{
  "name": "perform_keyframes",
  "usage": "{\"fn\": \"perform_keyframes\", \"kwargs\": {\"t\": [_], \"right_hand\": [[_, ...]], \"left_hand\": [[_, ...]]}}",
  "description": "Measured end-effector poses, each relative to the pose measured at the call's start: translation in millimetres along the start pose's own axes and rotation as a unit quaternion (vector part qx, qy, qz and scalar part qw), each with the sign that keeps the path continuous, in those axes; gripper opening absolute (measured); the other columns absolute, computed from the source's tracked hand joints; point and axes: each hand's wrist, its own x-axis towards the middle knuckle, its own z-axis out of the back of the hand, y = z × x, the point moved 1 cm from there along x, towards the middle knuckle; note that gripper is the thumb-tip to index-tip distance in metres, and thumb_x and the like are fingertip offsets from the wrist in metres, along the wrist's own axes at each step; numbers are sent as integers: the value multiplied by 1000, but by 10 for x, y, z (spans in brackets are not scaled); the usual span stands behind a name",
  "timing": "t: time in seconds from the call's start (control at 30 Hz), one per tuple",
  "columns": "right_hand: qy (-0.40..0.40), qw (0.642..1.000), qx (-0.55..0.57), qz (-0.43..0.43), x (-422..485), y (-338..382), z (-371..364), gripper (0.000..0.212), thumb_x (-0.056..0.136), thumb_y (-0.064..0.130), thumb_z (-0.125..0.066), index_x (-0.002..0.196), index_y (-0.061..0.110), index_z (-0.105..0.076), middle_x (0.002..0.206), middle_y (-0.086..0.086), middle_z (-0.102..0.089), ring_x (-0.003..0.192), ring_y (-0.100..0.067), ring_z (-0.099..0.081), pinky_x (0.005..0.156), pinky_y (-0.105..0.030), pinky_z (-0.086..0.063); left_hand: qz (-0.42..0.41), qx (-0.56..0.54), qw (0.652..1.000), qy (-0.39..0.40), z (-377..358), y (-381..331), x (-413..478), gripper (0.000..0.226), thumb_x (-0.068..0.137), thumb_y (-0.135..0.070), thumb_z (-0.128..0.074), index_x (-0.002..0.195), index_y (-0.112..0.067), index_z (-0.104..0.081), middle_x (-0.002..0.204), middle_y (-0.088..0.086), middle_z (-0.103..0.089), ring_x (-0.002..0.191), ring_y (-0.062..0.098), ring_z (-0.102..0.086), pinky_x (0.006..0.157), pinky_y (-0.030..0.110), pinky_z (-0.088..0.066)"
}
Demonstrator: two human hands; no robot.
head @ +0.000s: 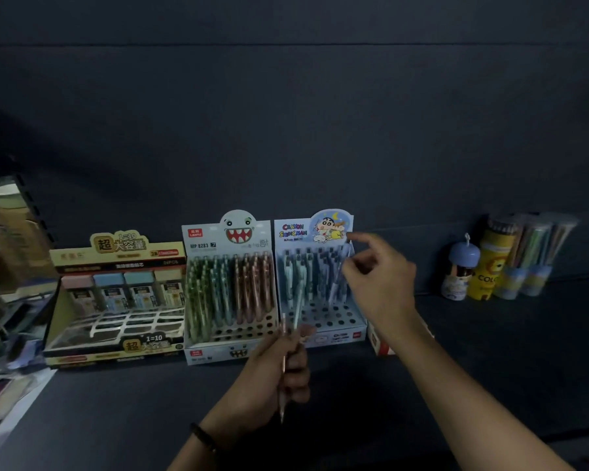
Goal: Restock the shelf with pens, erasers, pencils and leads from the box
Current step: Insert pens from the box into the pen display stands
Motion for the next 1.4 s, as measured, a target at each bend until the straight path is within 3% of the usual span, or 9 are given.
{"fn": "perform_keyframes", "kwargs": {"t": [0.2,0.43,0.5,0.57,0.67,0.8,0.93,1.2,1.4], "right_hand": [[17,999,-30,22,-15,-9,-154,39,92,11,-76,126,30,-74,74,16,-70,76,1,-69,77,-5,-49],[50,996,-76,16,-71,-76,-261,34,93,13,-75,124,28,-73,77,19,-66,65,8,-59,74,6,-39],[82,993,-89,10,-114,-128,-298,35,92,15,-75,121,34,-71,76,18,-66,67,4,-60,71,-5,-48],[106,988,-111,2,-153,-180,-324,36,91,18,-74,118,38,-64,78,12,-69,73,-13,-67,71,-33,-61],[130,982,-134,-4,-176,-192,-318,40,94,20,-70,124,41,-56,83,5,-69,76,-22,-68,69,-43,-62],[100,987,-126,8,-204,-121,-243,37,101,31,-63,136,42,-55,79,7,-69,72,-15,-68,70,-40,-62],[77,997,-6,12,-259,170,-241,31,99,39,-70,129,33,-65,76,12,-71,73,0,-69,69,-22,-54],[185,974,127,-12,-278,584,-707,48,92,25,-82,137,35,-66,77,0,-76,73,-10,-75,78,-43,-64],[130,981,143,15,-309,777,-981,38,95,26,-80,130,30,-64,75,5,-74,67,-7,-71,67,-29,-58]], "left_hand": [[-66,48,996,-24,-12,33,16,23,114,-6,-31,105,-9,-51,75,7,-42,57,18,-34,55,33,-39],[-90,-13,996,-12,34,-41,-35,30,110,-6,-47,140,-6,-45,107,26,-74,73,29,-73,67,37,-61],[-104,5,995,-13,31,-54,-41,36,109,-6,-48,144,-6,-41,115,29,-74,69,27,-71,64,34,-58],[-120,30,992,-26,33,-63,-31,36,110,-5,-48,145,-6,-39,117,29,-74,62,24,-64,60,32,-51],[-140,54,988,-42,49,-68,-18,34,110,-4,-47,143,-4,-39,116,29,-74,56,23,-52,58,32,-45],[-161,81,982,-48,59,-76,-22,32,110,-4,-48,141,-2,-40,113,29,-74,54,21,-45,57,32,-42],[-172,49,983,-42,78,-114,-73,29,108,-3,-51,137,-2,-47,113,33,-72,54,20,-45,56,31,-42],[-195,130,968,-92,394,-289,-332,26,109,-9,-53,132,-11,-63,107,21,-78,58,18,-45,57,27,-39],[-209,128,953,-180,905,-439,-484,31,108,-9,-53,135,-14,-69,85,7,-71,61,12,-48,55,24,-38]]}}
